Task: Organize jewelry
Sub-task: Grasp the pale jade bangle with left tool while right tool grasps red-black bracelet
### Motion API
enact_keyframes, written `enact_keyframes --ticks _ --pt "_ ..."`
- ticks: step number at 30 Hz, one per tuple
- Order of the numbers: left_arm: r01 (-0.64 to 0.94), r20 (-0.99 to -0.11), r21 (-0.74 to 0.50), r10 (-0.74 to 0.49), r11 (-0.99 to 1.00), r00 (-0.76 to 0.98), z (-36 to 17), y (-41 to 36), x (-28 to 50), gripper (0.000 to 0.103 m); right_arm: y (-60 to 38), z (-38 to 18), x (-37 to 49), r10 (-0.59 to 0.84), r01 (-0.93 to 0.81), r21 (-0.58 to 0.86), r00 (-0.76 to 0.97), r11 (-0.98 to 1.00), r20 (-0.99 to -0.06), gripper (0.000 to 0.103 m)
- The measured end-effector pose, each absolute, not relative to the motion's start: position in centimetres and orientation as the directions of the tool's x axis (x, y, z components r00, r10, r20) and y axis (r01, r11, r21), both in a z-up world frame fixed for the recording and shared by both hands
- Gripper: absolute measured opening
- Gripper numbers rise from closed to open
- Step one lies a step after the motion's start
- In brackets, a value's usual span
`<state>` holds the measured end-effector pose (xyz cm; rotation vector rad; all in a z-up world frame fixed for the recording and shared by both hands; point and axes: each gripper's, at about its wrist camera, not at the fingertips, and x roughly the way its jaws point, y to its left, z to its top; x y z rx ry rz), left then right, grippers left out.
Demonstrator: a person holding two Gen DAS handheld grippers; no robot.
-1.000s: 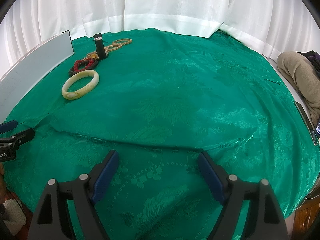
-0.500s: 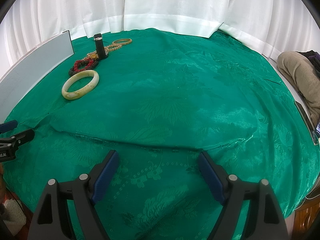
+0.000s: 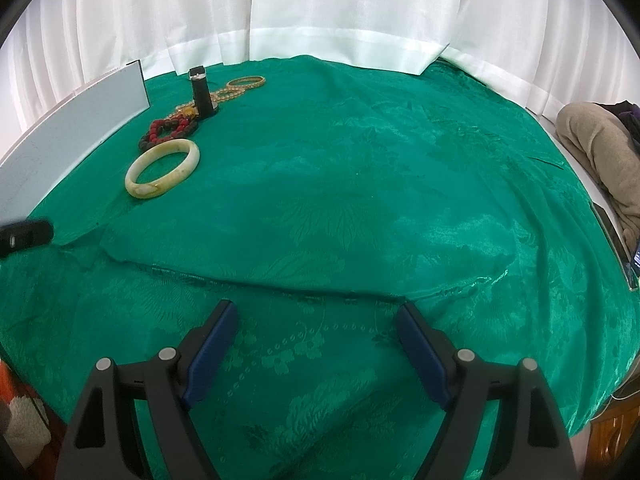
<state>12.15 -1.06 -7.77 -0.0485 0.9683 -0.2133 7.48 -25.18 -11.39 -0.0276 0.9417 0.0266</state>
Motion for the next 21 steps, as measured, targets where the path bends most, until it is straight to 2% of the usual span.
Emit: enact_keyframes --ticks 6,9,12,13,14,15,16,17,21 --pt "0.129 -0.843 -0.05 -0.111 0.99 0.527 -7.8 -3.1 17.9 0.1 -25.2 -11.4 7.4 0.011 -0.034 -0.012 0.589 0.999 -0.808 0.083" --pt "0.142 -0.865 -0.018 -0.087 0.99 0.495 -9.5 -4.3 20.1 0.089 -25.2 -11.4 7.4 0.011 -0.034 -0.012 0.591 0.999 -0.807 0.083" --pt "0.17 -0.888 0.026 -0.056 0.985 0.457 -10.9 -5.5 20.7 0.072 -25.1 -11.4 7.4 0.011 -0.034 -0.012 0.591 0.999 -0.807 0.083" --pt "0.183 -0.893 0.027 -0.058 0.983 0.446 -11.3 -5.8 20.7 0.063 -25.1 -11.4 7.4 0.011 -0.034 -0.012 0.592 0.999 -0.806 0.083" --pt "0.195 -0.887 0.018 -0.074 0.981 0.456 -11.3 -6.0 20.4 0.05 -25.1 -11.4 7.4 0.011 -0.035 -0.012 0.592 0.999 -0.806 0.083" --pt "0.211 -0.886 0.01 -0.089 0.977 0.456 -11.2 -6.2 20.2 0.042 -25.1 -11.4 7.4 0.012 -0.035 -0.011 0.593 0.999 -0.805 0.084" --pt "0.233 -0.884 -0.006 -0.114 0.972 0.453 -11.1 -6.4 20.0 0.02 -25.1 -11.5 7.4 0.012 -0.035 -0.011 0.594 0.999 -0.804 0.084" --pt "0.232 -0.883 0.005 -0.105 0.973 0.458 -11.0 -6.5 19.9 0.011 -25.1 -11.4 7.3 0.013 -0.035 -0.01 0.594 0.999 -0.804 0.084" --pt "0.195 -0.88 -0.096 -0.175 0.976 0.442 -10.0 -4.5 18.9 0.008 -25.1 -11.4 7.2 0.014 -0.036 -0.009 0.595 0.999 -0.804 0.084"
